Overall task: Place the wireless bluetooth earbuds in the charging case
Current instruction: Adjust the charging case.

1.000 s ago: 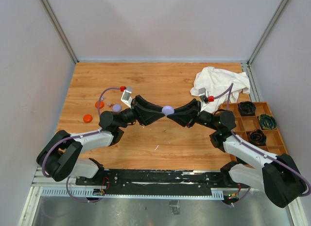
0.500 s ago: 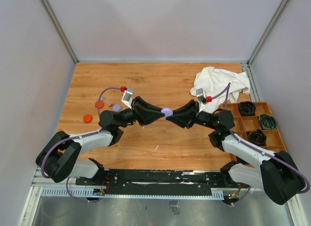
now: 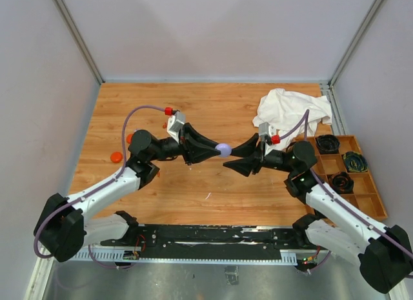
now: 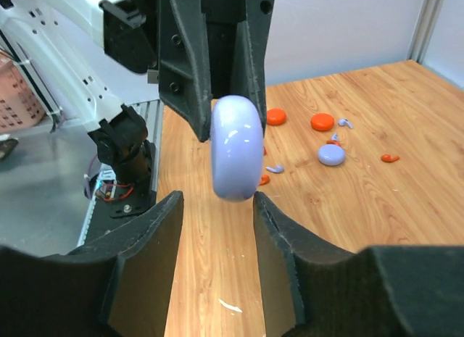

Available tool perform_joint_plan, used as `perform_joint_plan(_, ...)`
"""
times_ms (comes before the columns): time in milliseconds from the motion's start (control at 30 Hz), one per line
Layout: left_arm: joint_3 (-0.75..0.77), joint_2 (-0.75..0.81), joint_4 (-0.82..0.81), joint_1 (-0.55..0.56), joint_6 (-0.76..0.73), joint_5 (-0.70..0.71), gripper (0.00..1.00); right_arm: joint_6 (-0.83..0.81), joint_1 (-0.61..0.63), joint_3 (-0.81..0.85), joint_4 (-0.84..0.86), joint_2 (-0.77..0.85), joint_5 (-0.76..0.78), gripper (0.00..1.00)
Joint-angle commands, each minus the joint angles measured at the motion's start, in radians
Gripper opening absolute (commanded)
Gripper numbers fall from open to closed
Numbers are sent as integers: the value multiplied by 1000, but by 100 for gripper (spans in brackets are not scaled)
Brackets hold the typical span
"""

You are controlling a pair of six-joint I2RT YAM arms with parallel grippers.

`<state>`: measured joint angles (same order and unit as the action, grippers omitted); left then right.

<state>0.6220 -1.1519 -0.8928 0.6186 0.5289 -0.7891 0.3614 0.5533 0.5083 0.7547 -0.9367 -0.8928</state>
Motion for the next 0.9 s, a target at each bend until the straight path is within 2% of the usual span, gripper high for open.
perform_joint_plan(0,90,34,328,3,-173,-48,10,-211,15,67,-251,62,-3,46)
perform_joint_plan(200,206,41,609,11,-329,-51,10,-249,15,87,-296,68,-16,48)
perform_joint_plan(400,355,14,954,79,-542,68,10,-227,16,95,-271,39,-56,46)
perform_joint_plan(867,375,16,995,84,-563,43,9,-184,17,67,-179,32,-75,40)
